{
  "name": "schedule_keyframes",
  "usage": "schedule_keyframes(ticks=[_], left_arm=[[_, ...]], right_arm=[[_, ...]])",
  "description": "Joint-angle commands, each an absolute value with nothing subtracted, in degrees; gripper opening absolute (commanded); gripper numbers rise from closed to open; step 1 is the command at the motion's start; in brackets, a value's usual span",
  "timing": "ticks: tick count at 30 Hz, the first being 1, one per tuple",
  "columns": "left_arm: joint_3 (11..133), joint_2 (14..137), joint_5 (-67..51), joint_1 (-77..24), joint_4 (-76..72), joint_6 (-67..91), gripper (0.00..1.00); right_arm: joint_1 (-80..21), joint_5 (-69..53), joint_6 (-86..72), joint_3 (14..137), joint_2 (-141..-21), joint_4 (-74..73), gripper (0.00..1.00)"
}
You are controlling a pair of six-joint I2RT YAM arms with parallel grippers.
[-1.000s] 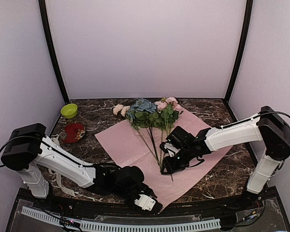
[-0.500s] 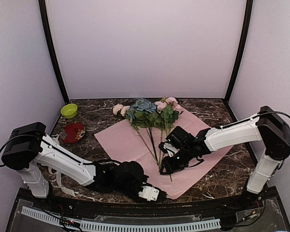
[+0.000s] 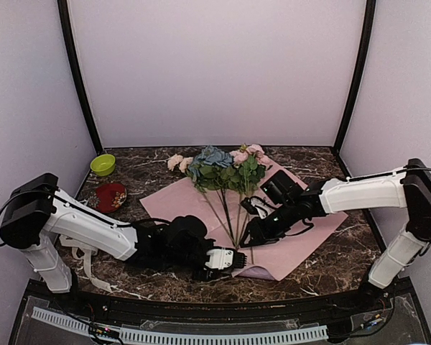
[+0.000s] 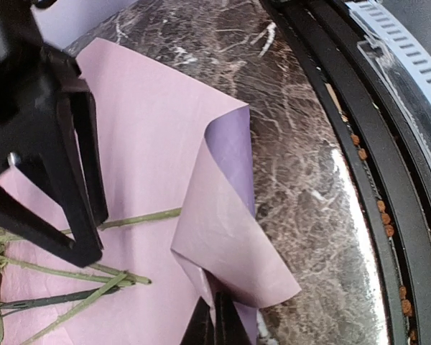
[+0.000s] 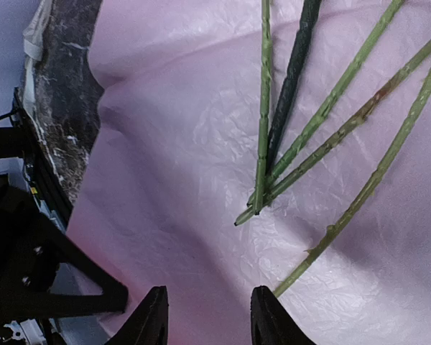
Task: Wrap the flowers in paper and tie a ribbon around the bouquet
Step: Pass from the left arm to the right
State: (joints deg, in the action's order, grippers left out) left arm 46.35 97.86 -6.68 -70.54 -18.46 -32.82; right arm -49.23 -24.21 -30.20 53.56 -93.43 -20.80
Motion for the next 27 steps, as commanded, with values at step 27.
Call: schedule_keyframes(ticks=[27], left_arm=[[53.0, 101.4, -25.2, -54.1, -16.5, -23.0, 0.0]], right_arm=[[-42.2, -39.7, -22.7, 38.4, -86.9, 3.2, 0.57]])
